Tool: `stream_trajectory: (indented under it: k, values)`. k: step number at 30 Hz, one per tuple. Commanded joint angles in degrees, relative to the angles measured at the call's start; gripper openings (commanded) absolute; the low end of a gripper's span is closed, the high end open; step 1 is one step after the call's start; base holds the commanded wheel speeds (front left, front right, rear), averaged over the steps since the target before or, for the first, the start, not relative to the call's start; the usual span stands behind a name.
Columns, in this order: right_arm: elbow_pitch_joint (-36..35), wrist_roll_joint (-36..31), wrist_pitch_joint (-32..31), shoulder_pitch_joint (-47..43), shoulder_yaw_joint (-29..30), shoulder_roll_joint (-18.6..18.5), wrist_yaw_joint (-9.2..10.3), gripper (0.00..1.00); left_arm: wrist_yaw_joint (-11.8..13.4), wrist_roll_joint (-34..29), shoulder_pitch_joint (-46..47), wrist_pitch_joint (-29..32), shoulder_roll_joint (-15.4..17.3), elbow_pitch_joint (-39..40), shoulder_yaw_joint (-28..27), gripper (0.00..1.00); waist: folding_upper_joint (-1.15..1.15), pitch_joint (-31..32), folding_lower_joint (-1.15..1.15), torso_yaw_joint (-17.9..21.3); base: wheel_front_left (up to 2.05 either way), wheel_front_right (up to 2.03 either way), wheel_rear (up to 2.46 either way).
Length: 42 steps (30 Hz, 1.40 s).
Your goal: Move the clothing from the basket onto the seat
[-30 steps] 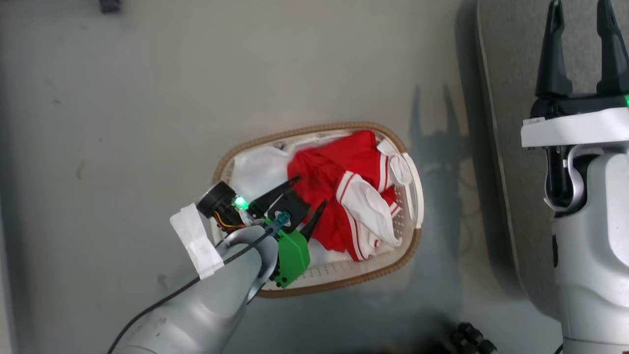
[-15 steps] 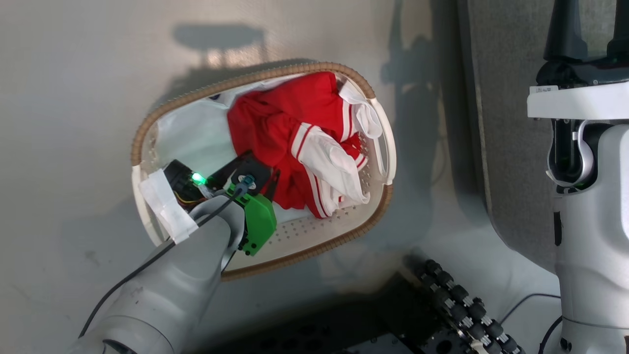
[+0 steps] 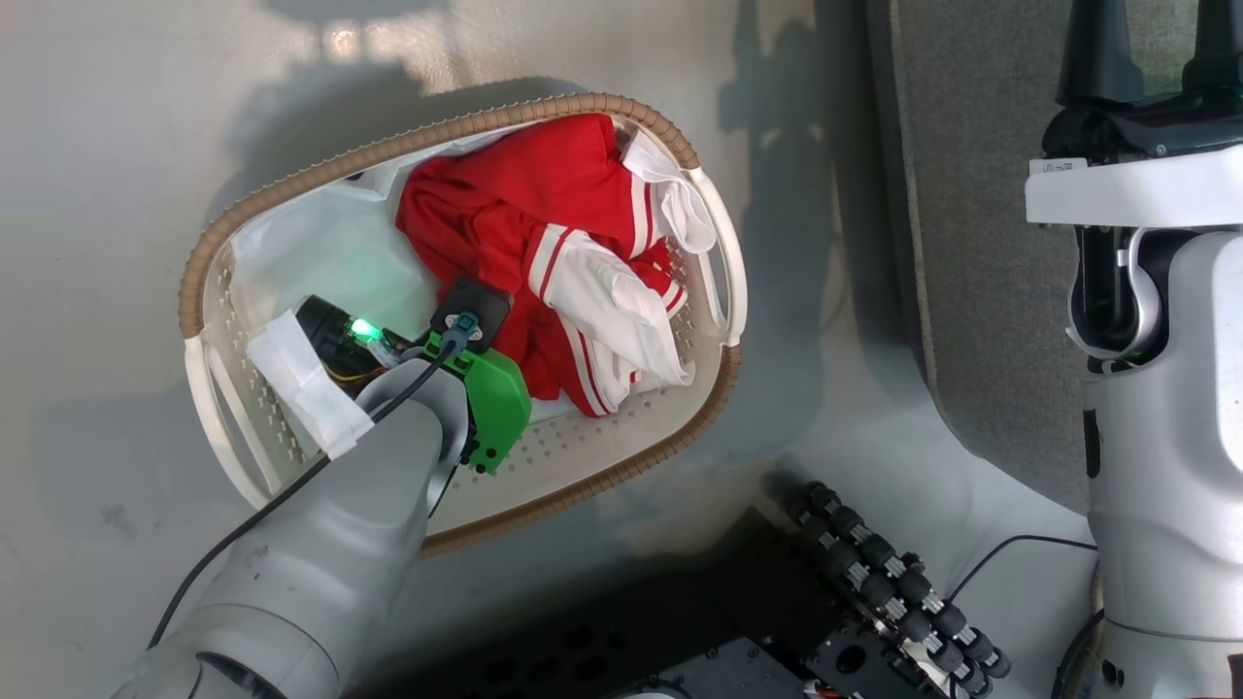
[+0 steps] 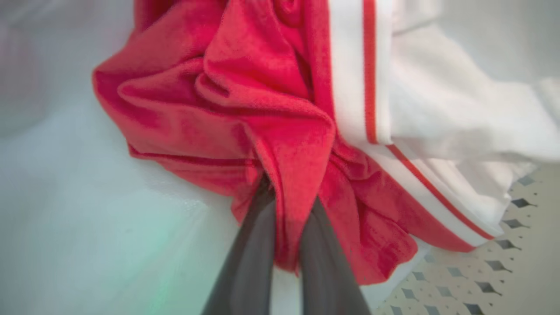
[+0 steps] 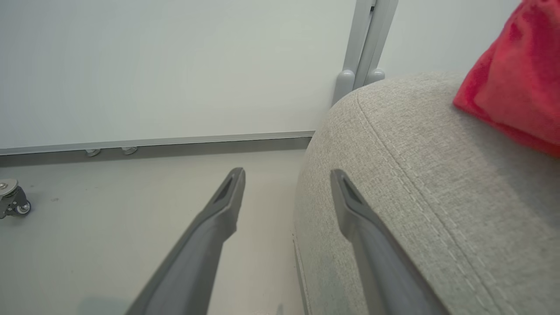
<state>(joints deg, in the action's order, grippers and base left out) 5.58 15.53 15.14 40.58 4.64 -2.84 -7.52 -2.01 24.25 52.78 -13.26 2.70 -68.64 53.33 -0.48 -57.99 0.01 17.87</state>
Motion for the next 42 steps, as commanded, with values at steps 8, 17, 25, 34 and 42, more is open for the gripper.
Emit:
stream_trajectory:
  k: [8, 17, 25, 34, 42]
  values:
    - [2.0, -2.1, 0.0, -2.4, -0.2, -0.1, 0.06, 1.0, -0.5, 2.4, -3.8, -1.6, 0.3, 4.0, 1.4, 0.0, 0.48, 6.7, -0.01, -3.0, 0.0, 0.0, 0.0]
    - [4.5, -5.1, 0.0, -7.1, 1.0, -0.2, 0.06, 1.0, -0.3, 3.0, -9.0, -1.9, 0.3, 14.5, 1.3, 0.0, 0.48, 18.0, -0.01, -8.4, 0.0, 0.0, 0.0]
    - [7.5, -7.7, 0.0, -13.1, 2.1, -0.2, 0.06, 1.0, -1.8, 1.2, -14.5, -1.9, 0.2, 23.5, -1.1, 0.0, 0.48, 30.4, -0.01, -12.5, 0.0, 0.0, 0.0]
    - [10.6, -8.2, 0.0, -19.6, 3.0, -0.2, 0.06, 1.0, -2.6, -1.8, -17.1, -1.9, 3.4, 34.0, -3.9, 0.0, 0.48, 42.7, -0.01, -14.7, 0.0, 0.0, 0.0]
    - [11.7, -8.6, 0.0, -23.3, 1.6, -0.2, 0.06, 1.0, -2.3, -3.5, -11.4, -0.7, 9.2, 42.4, -6.1, 0.0, 0.48, 48.0, -0.01, -15.2, 0.0, 0.0, 0.0]
